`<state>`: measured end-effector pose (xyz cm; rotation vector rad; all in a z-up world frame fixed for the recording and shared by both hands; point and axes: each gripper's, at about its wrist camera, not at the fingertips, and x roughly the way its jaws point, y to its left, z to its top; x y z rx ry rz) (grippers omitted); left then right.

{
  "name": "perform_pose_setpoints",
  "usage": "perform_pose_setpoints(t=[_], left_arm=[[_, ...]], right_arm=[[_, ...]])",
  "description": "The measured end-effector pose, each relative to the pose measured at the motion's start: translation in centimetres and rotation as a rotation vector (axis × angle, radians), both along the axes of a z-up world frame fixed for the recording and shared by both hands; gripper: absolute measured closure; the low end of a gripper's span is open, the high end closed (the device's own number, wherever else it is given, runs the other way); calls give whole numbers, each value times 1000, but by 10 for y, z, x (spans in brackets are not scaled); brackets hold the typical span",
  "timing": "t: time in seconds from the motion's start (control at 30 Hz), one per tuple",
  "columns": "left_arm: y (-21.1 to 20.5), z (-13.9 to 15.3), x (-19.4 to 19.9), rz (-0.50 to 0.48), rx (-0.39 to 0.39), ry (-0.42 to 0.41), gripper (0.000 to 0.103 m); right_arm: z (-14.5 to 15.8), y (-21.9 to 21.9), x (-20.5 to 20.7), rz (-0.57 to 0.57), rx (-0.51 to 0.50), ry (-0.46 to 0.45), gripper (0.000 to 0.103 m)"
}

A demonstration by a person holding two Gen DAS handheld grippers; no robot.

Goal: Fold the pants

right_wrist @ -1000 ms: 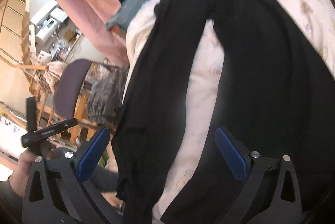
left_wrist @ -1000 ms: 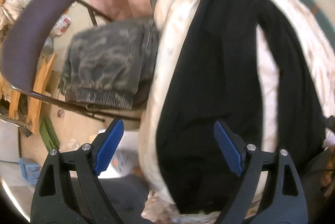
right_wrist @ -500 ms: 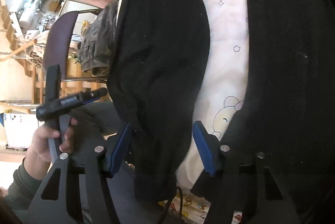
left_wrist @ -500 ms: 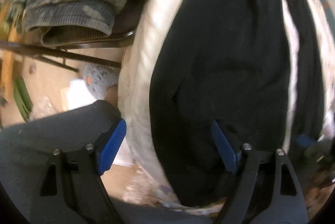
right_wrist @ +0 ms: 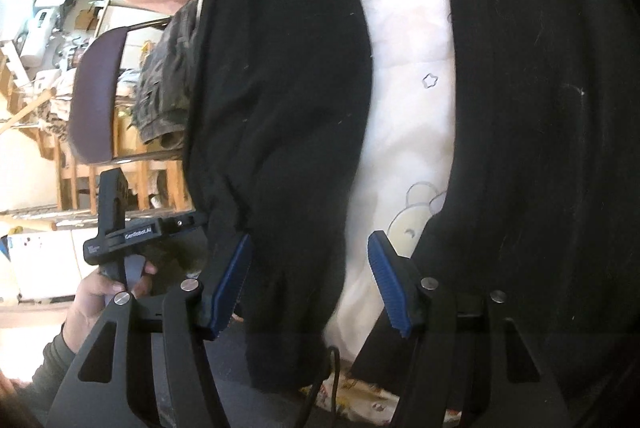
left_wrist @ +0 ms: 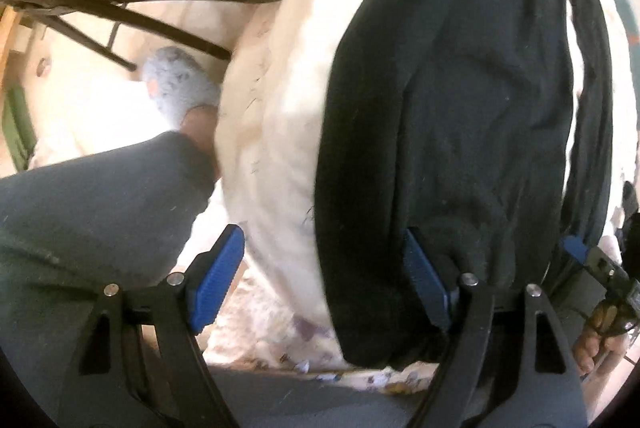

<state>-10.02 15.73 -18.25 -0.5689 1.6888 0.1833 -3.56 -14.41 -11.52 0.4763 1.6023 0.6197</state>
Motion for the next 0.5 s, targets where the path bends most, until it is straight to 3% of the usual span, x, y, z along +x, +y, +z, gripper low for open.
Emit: perform_pose_setpoints(t=[0.1, 0.17, 0.3, 0.37, 0.43, 0.47, 0.5], left_arm=[[-13, -16, 0, -43, 17, 58, 25], [-15, -22, -2, -16, 1, 70, 25], [-7, -2, -6, -10, 12, 34, 25], [-6, -1, -10, -20, 5, 42, 25], [-10, -7, -8, -34, 30, 55, 25], [-12, -11, -7, -39, 31, 63, 26], [-16, -16, -3, -48, 14, 63, 35]], right_arm=[[-6, 3, -3, -16, -15, 12, 43], [-17, 10, -6, -5, -30, 45, 47], [-30, 34, -20, 86, -73, 70, 47], [-29, 43, -26, 132, -111, 36, 49], [-26, 43, -28, 135, -104, 21, 97], [-20, 40, -28, 121, -83, 10, 97], [-12, 39, -28, 126, -70, -15, 97]])
